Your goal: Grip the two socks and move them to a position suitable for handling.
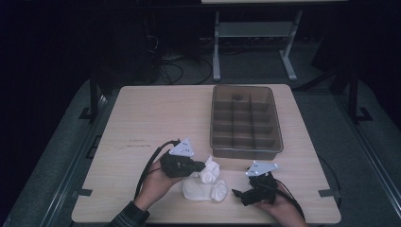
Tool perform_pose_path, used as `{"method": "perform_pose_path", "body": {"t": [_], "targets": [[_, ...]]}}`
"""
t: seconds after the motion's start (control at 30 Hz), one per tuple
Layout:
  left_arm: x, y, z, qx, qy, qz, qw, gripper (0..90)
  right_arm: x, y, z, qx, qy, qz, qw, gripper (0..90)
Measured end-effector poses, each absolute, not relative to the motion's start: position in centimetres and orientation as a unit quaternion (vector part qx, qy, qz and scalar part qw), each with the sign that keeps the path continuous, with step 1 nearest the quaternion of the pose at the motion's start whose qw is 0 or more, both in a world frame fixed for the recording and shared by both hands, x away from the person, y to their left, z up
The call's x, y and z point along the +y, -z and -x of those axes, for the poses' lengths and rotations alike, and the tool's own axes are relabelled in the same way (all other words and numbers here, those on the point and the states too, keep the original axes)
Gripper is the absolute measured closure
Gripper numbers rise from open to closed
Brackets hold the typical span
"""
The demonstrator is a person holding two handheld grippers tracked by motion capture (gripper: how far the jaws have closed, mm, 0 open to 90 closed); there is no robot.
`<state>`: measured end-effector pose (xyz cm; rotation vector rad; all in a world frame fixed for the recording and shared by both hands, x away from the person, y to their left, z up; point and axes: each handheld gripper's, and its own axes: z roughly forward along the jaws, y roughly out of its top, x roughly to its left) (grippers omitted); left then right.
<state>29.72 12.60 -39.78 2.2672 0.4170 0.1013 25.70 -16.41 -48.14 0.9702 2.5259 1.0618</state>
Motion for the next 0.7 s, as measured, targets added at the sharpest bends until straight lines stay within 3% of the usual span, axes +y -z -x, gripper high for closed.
{"method": "perform_pose_path", "body": {"t": [0.7], "targets": [[9.9,43.6,-29.4,0.170,0.004,-0.910,0.379,85.8,-16.4,48.2,-25.7,0.863,-0.363,-0.330,0.118,2.3]]}}
